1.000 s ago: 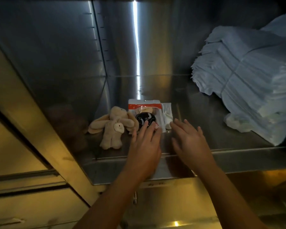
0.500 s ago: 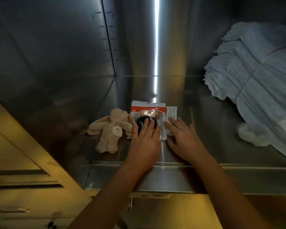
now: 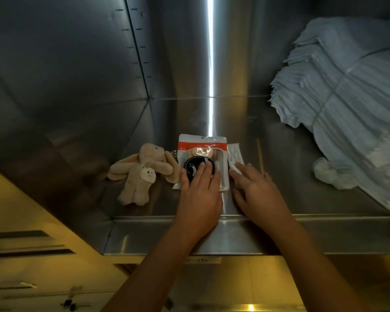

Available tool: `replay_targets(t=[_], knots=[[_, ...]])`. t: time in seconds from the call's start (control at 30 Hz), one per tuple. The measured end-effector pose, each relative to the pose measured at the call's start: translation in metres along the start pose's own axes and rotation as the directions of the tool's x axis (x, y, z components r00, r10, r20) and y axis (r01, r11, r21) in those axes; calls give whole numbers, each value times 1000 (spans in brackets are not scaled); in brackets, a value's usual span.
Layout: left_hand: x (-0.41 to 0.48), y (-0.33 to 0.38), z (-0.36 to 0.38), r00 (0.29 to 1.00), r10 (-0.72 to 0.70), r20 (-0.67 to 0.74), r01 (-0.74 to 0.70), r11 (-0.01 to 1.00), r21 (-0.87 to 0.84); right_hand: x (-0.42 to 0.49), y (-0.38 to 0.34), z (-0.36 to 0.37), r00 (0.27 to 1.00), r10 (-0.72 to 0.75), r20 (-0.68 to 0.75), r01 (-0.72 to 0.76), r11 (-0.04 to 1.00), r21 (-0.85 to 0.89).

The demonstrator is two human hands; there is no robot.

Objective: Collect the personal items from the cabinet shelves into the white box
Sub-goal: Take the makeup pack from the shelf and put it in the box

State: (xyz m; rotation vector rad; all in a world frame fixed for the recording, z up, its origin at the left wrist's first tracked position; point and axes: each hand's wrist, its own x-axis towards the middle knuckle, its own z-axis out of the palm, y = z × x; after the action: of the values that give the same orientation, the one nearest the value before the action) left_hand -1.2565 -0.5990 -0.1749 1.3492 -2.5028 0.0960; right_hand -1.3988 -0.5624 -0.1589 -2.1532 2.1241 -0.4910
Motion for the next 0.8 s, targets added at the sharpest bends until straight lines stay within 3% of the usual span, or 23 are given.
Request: replay_targets(t=[0.57, 0.8], knots=[[-46, 39, -6, 997, 77, 32, -75, 994, -79, -79, 6, -3, 993, 51, -102, -51, 999, 10], [-59, 37, -14, 992, 123, 41, -118, 988, -95, -87, 5, 2, 983, -8, -181, 14, 999, 30]])
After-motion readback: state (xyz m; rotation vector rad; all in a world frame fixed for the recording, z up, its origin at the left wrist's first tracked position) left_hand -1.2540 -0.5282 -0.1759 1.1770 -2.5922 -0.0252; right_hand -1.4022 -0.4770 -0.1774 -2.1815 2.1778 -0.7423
